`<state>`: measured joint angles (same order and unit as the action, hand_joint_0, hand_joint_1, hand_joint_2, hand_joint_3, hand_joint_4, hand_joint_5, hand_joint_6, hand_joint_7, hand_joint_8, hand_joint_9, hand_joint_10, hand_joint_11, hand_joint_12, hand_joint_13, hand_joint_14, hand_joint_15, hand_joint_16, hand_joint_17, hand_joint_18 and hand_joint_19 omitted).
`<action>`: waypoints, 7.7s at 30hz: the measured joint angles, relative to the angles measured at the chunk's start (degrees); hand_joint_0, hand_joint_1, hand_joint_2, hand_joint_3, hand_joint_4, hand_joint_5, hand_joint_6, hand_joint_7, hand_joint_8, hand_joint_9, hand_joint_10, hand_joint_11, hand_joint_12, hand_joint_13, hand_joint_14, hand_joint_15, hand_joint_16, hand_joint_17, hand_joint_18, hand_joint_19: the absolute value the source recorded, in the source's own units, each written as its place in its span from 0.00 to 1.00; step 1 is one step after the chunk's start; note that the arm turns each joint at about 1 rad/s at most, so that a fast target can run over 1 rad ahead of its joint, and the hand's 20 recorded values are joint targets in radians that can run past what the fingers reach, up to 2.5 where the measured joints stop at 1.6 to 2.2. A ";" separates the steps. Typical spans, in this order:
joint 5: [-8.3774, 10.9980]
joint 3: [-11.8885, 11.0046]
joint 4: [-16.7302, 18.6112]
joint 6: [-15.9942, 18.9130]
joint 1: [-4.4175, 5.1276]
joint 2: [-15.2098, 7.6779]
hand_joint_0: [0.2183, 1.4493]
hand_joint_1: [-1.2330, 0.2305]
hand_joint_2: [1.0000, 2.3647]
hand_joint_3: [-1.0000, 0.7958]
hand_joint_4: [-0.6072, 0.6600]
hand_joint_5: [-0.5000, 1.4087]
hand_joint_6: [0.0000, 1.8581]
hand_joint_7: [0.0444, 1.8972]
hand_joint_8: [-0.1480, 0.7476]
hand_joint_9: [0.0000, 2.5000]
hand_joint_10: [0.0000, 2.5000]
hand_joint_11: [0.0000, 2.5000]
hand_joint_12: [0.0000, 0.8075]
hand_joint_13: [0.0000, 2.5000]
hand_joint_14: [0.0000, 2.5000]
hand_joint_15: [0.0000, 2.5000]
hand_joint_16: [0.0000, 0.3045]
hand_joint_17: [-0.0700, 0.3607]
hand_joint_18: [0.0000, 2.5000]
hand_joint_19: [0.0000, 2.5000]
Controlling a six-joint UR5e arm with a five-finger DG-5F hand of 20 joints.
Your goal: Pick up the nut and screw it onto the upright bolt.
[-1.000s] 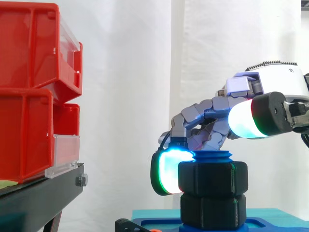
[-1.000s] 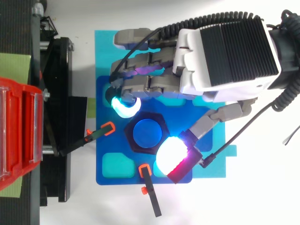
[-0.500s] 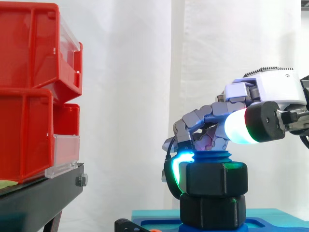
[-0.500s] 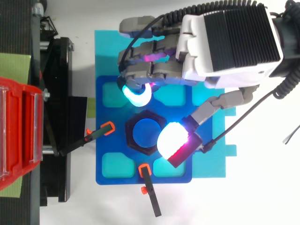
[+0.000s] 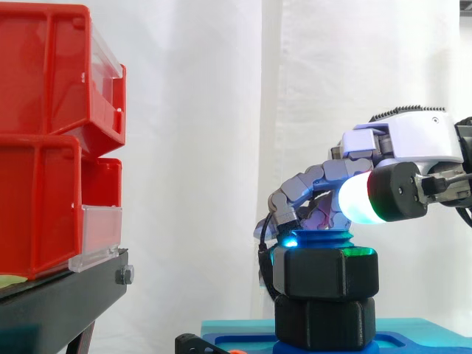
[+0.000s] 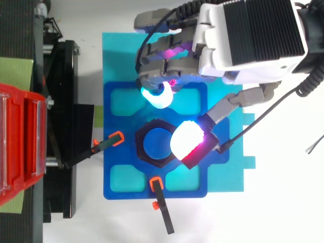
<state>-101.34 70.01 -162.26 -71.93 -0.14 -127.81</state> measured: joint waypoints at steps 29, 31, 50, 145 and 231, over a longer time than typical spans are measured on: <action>-0.29 -0.03 1.02 -0.06 -0.03 0.01 0.09 0.47 0.00 0.28 0.62 0.15 0.27 0.33 0.49 0.12 0.00 0.00 0.51 0.03 0.00 0.00 0.19 0.46 0.00 0.00; -0.27 -0.02 0.47 -0.06 0.26 0.01 0.09 0.46 0.00 0.28 0.62 0.14 0.27 0.34 0.49 0.12 0.00 0.00 0.52 0.03 0.00 0.00 0.19 0.46 0.00 0.00; -0.06 -0.04 -1.42 0.03 2.74 0.02 0.09 0.50 0.00 0.28 0.69 0.17 0.27 0.47 0.52 0.15 0.00 0.00 0.52 0.06 0.00 0.00 0.19 0.47 0.00 0.00; -1.17 -0.03 0.81 0.03 2.25 0.01 0.15 0.59 0.00 0.28 0.71 0.22 0.27 0.58 0.51 0.28 0.00 0.00 0.48 0.15 0.00 0.00 0.16 0.42 0.00 0.00; -0.97 0.03 0.14 0.12 2.34 -0.05 0.18 0.59 0.00 0.28 0.72 0.26 0.27 0.62 0.51 0.40 0.00 0.00 0.45 0.21 0.00 0.00 0.15 0.40 0.05 0.00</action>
<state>-102.31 70.04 -162.11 -71.81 2.20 -127.86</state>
